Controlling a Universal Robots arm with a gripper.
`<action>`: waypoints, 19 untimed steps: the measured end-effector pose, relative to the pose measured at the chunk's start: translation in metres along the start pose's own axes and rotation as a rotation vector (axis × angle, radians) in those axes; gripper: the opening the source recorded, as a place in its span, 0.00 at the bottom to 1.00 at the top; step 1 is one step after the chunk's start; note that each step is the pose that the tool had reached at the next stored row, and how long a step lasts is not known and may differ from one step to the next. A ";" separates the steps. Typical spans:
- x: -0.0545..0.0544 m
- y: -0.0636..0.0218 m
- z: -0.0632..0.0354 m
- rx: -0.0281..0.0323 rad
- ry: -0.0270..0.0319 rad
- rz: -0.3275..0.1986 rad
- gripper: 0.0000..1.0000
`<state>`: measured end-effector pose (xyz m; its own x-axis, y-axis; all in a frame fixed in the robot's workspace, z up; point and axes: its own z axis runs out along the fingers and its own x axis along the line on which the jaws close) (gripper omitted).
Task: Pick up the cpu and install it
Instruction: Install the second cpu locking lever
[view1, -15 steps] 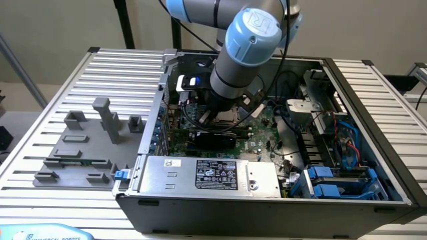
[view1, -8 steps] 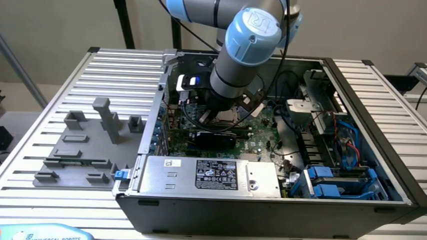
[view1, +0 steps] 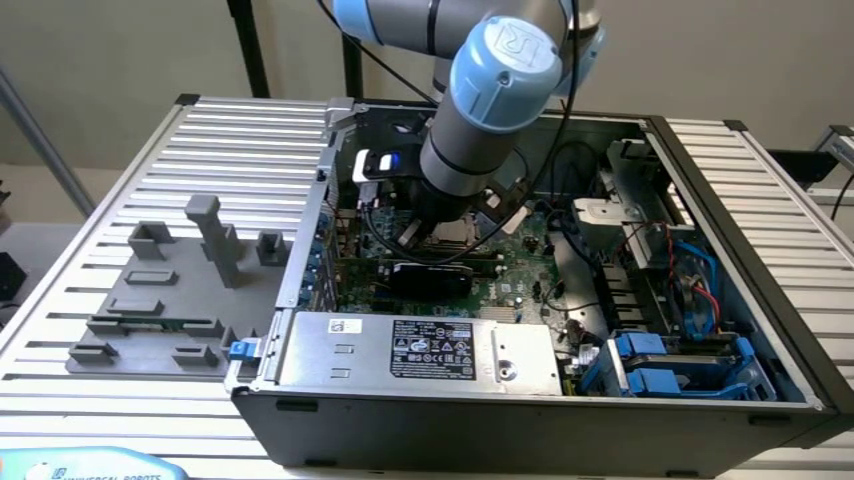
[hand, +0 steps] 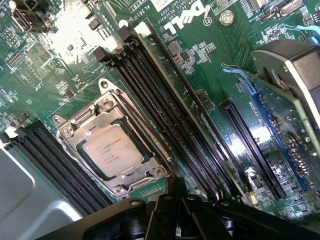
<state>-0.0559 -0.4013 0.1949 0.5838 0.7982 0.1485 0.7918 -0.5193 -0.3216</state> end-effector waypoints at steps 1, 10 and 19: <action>0.000 0.0001 0.0003 -0.0006 0.0003 0.000 0.11; 0.000 0.0005 0.0019 -0.0182 -0.0128 0.001 0.11; 0.004 -0.0056 -0.0197 -0.0242 -0.0257 0.005 0.11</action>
<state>-0.0543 -0.4009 0.2158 0.5832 0.8030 0.1228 0.7932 -0.5302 -0.2995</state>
